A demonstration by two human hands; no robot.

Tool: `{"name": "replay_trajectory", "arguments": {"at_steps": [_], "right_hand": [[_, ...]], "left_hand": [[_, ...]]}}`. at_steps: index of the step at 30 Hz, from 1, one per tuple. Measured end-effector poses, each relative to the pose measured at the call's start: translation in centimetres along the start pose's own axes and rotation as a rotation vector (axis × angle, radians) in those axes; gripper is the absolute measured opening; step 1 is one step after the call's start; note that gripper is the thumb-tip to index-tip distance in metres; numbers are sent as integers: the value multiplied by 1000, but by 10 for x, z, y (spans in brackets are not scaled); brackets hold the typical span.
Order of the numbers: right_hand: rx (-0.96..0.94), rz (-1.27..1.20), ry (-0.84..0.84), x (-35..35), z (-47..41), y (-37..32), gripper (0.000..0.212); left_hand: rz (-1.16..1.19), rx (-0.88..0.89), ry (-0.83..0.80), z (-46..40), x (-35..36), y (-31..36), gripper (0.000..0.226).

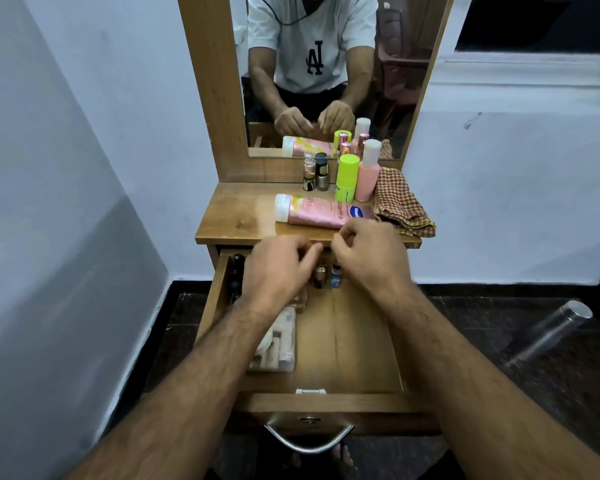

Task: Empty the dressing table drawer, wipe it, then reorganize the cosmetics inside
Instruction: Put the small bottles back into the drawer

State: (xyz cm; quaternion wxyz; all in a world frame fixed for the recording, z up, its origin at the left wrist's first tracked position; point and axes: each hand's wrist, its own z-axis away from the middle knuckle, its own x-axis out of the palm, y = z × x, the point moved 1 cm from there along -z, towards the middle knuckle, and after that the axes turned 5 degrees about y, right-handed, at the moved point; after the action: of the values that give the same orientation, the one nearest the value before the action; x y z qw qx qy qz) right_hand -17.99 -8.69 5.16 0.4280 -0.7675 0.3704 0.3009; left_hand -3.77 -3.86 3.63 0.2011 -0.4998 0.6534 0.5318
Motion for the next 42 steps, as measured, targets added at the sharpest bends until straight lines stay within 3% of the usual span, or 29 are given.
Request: {"name": "replay_trajectory", "arguments": {"at_steps": [3,6,8,11,13,23,42], "right_hand": [[-80,0,166,-19,-31,-15,24],[-139,77,217,-25,-70,-22,20],[-178,148,193,-23,-97,-24,16],[-228,289,132,-14,-132,-27,12],[-254,373,96,-1,-150,-30,15],[-330,600,-55,30,-171,-38,12],[-425,693,-165,39,-163,-56,15]], "left_hand": [[146,69,178,-31,-26,16,32],[115,71,233,-79,-35,19,22],[74,25,175,-117,-31,16,19],[5,-45,-39,-159,-12,10,38],[-49,-34,-98,-173,0,8,47],[-95,93,-35,-191,24,-5,35],[3,46,62,-180,7,-17,30]]}}
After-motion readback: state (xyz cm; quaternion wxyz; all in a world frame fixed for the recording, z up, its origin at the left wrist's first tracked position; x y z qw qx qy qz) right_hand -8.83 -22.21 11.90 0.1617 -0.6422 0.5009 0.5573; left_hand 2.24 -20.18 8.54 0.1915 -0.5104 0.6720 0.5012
